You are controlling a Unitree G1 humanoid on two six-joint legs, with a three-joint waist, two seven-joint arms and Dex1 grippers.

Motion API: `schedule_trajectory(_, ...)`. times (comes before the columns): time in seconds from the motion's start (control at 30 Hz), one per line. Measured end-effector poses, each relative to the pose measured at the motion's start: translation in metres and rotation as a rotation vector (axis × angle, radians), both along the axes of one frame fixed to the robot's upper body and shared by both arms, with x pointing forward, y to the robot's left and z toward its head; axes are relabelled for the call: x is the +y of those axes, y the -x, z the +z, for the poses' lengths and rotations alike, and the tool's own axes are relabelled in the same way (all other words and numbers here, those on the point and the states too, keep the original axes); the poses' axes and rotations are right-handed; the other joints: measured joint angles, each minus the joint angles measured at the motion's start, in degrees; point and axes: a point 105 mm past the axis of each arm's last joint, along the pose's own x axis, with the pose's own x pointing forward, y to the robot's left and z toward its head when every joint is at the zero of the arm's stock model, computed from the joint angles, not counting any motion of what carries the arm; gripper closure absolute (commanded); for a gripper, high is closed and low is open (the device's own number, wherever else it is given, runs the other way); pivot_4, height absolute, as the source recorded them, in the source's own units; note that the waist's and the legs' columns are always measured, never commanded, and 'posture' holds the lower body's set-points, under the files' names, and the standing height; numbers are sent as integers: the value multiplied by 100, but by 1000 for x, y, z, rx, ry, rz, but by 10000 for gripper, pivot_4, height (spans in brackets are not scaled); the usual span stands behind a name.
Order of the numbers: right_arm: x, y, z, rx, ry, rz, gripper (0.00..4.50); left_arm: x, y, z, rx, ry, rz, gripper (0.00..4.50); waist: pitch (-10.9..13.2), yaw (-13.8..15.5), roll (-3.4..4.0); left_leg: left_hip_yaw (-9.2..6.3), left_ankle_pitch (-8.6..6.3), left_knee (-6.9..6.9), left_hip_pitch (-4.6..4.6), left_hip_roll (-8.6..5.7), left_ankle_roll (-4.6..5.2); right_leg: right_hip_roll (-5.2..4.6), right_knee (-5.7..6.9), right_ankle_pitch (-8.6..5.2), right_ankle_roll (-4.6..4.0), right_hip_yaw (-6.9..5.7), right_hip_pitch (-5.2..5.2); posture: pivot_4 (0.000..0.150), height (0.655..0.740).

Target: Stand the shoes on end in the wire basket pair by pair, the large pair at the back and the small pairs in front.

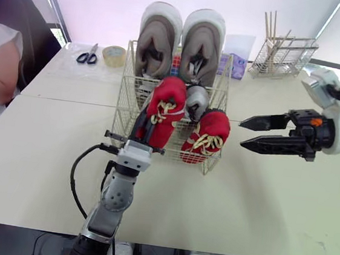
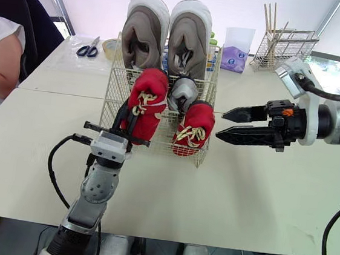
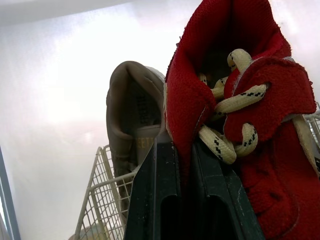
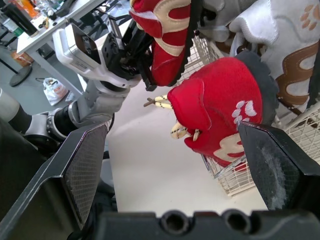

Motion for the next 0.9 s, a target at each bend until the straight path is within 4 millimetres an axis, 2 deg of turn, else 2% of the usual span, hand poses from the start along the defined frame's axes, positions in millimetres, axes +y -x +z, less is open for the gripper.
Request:
schedule_trajectory(0.3,-5,-5,-1,-19,8,-9,0,6,-5,-7,29,47,-8,44938,-30,-4,48,0,-2,-1,31,0,-1,1,0,-14,-10,0,27,1500,7357)
schedule_trajectory(0.53,-8,-8,-1,-30,3,-15,0,8,-2,13,26,13,5,44938,-21,-9,34,-2,-1,-1,9,3,-1,9,2,-1,-3,0,4,1500,7357)
schedule_trajectory(0.7,-9,-9,-6,-3,7,-7,0,5,2,33,-71,-77,47,44938,-13,4,21,-1,-3,3,-18,-1,6,6,-5,2,0,-1,-11,1500,7357)
schedule_trajectory(0.9,-9,-11,-2,1,18,7,0,-1,6,33,-128,-179,102,44938,-12,0,19,4,-10,3,-19,-2,16,2,-9,3,4,-1,-12,1500,7357)
